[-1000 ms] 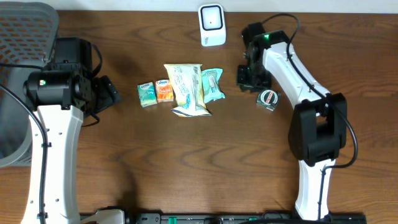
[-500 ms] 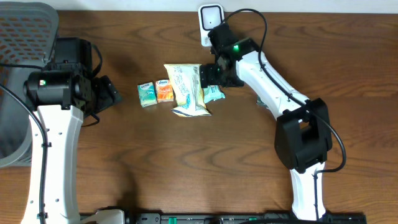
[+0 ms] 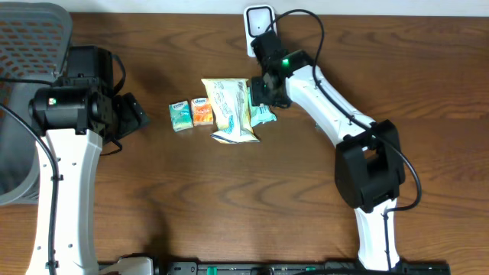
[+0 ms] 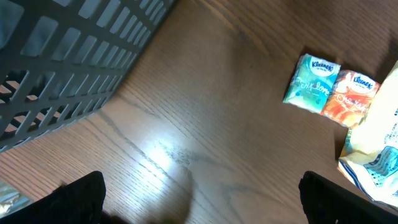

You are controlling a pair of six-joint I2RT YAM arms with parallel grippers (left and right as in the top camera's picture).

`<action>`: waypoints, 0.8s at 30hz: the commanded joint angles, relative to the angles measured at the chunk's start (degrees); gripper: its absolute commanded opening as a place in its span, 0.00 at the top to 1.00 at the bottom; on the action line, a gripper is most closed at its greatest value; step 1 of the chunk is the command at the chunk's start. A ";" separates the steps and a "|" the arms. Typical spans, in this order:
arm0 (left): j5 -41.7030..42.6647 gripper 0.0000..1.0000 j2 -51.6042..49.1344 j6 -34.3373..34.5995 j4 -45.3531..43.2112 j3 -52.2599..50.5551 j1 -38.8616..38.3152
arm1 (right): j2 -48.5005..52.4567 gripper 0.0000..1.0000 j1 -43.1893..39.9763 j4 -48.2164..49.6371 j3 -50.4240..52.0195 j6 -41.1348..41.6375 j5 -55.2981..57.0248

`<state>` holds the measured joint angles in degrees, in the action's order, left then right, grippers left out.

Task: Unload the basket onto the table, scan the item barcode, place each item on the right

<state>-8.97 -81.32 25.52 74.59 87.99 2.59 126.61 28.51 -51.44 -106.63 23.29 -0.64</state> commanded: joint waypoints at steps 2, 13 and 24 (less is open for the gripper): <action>-0.55 0.02 -0.26 0.52 0.17 0.00 0.24 | 2.73 0.54 0.66 0.68 0.70 0.35 2.23; -0.55 0.02 -0.26 0.52 0.17 0.00 0.24 | 4.22 0.62 0.70 -1.99 0.68 0.44 2.03; -0.55 0.02 -0.26 0.50 0.17 0.00 0.24 | 4.22 0.43 -4.17 -3.34 -0.37 1.53 -4.28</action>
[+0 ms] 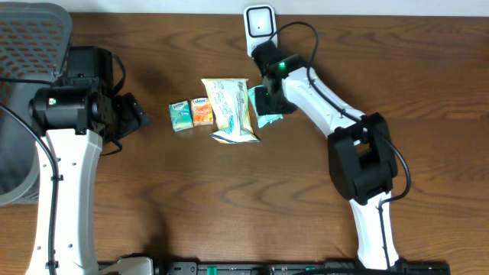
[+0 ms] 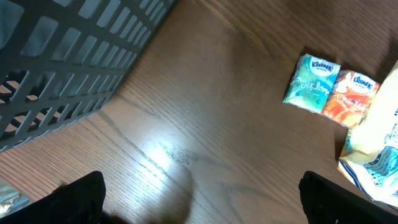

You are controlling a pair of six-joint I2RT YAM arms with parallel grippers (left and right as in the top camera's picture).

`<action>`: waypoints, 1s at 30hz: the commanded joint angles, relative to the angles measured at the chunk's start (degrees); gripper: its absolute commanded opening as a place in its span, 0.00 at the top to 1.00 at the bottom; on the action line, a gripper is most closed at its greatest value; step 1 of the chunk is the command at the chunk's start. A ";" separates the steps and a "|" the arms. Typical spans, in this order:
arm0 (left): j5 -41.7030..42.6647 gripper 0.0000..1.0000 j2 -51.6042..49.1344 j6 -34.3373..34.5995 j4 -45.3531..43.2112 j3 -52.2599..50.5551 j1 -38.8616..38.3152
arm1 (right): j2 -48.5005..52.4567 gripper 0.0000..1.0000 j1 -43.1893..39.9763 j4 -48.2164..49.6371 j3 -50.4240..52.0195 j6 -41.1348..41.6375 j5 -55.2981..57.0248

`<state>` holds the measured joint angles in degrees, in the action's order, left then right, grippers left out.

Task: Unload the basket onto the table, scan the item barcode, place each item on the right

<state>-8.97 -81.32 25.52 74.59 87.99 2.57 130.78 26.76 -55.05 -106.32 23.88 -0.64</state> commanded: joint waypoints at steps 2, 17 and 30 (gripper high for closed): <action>-0.55 0.02 -0.26 0.52 0.17 0.00 0.26 | 0.04 0.26 -3.91 0.63 -0.68 0.90 -8.09; -0.55 0.02 -0.26 0.52 0.17 0.00 0.26 | 1.31 0.01 -9.20 3.34 -0.46 -4.24 -23.10; -0.55 0.02 -0.26 0.52 0.17 0.00 0.26 | 8.87 0.51 -9.64 4.52 -0.46 -4.44 -28.72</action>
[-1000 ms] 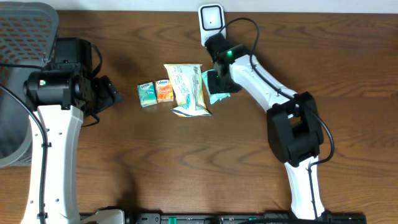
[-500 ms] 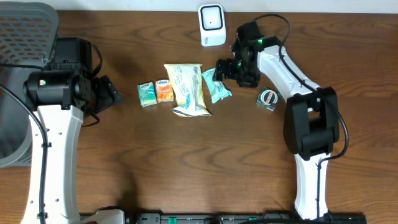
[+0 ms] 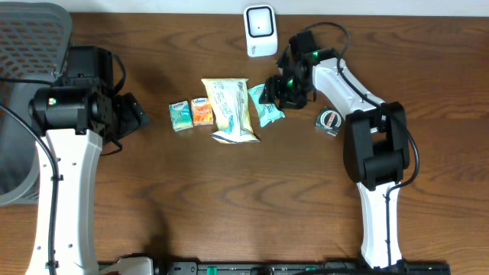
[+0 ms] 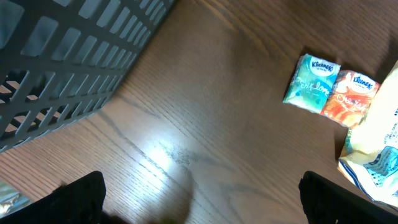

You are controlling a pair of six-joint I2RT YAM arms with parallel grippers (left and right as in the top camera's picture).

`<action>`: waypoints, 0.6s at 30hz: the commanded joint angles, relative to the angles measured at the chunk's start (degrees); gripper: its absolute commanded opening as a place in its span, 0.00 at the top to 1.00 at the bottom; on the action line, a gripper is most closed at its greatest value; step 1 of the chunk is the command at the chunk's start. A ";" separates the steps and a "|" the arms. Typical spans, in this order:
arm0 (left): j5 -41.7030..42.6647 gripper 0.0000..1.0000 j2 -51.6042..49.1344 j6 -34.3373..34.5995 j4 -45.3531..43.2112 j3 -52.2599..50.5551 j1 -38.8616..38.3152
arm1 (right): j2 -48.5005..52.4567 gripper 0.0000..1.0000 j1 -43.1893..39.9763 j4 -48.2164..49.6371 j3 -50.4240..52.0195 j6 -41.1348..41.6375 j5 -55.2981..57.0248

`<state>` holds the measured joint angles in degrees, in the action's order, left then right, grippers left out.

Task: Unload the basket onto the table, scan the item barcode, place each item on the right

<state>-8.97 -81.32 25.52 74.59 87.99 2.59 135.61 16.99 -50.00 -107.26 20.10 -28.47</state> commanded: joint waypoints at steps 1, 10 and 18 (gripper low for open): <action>-0.55 0.02 -0.26 0.52 0.17 0.00 0.24 | 4.04 0.56 0.22 -0.61 0.48 -0.68 -1.09; -0.55 0.02 -0.26 0.52 0.17 0.00 0.24 | 3.67 0.99 -0.24 -2.43 0.33 -0.68 -1.81; -0.55 0.02 -0.26 0.52 0.17 0.00 0.24 | 0.50 0.99 -0.28 -12.96 -4.72 1.79 13.46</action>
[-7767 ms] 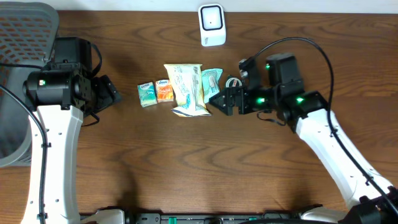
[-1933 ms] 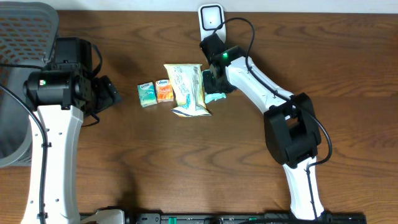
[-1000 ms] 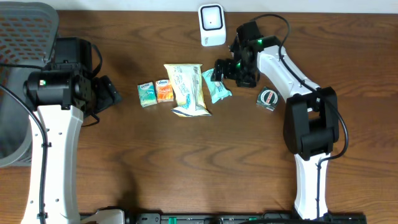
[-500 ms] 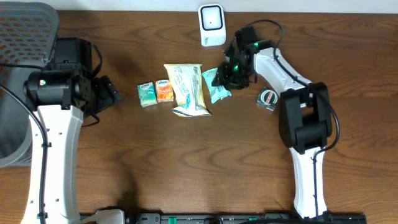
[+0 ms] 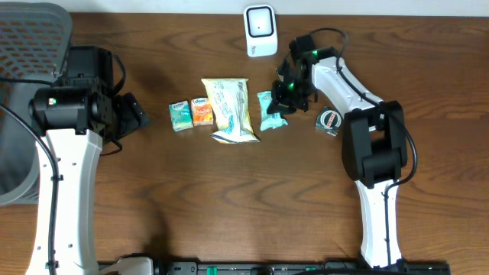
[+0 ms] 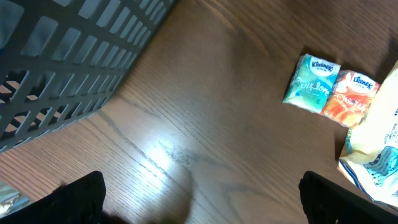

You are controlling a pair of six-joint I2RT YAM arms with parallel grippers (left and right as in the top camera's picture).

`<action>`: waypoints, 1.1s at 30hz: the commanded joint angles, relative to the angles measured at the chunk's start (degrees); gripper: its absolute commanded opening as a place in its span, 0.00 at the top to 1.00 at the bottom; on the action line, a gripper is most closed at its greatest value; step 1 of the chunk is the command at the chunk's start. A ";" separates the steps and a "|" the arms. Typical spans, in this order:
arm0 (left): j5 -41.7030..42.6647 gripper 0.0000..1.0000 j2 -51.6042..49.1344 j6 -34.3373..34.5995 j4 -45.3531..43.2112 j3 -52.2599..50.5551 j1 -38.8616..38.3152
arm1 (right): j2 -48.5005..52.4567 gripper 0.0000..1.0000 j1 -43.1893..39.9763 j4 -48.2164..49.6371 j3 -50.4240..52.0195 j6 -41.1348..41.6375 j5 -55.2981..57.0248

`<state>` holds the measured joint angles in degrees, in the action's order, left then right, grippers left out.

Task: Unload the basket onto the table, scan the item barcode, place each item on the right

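Observation:
The white barcode scanner stands at the table's far edge. A teal snack packet lies on the wood just right of a pale yellow bag. My right gripper sits against the packet's upper right edge, and the wrist hides its fingers. My left gripper hovers at the left, well away from the items. In the left wrist view the left gripper is open, with bare wood between its black fingertips.
A teal tissue pack and an orange one lie left of the bag. A roll of tape lies right of the right gripper. A grey mesh basket fills the far left corner.
My right gripper has shifted slightly right and nearer. The teal packet was tilted and now lies straighter, a little lower beside the bag. The left arm has not moved.
My right gripper first covered the teal packet at the bag's right edge, with the arm reaching in from the lower right. Then its forearm swung round behind, uncovering the tape roll. Now the packet lies clear of the bag. The left arm stayed still throughout.

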<state>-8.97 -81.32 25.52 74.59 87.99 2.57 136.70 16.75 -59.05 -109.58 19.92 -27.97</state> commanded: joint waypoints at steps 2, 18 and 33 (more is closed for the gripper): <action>-0.55 0.02 -0.26 0.50 0.17 0.00 0.26 | -2.25 0.99 0.57 -8.87 -5.38 4.17 21.24; -0.55 0.03 -0.26 0.52 0.17 0.00 0.26 | -3.19 0.99 13.11 -12.00 -0.72 18.45 63.25; -0.55 0.02 -0.26 0.52 0.17 0.00 0.26 | -3.19 0.76 20.59 -7.04 6.29 18.40 64.59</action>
<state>-8.97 -81.32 25.52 74.59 87.99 2.59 134.78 35.99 -66.02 -104.29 37.08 37.52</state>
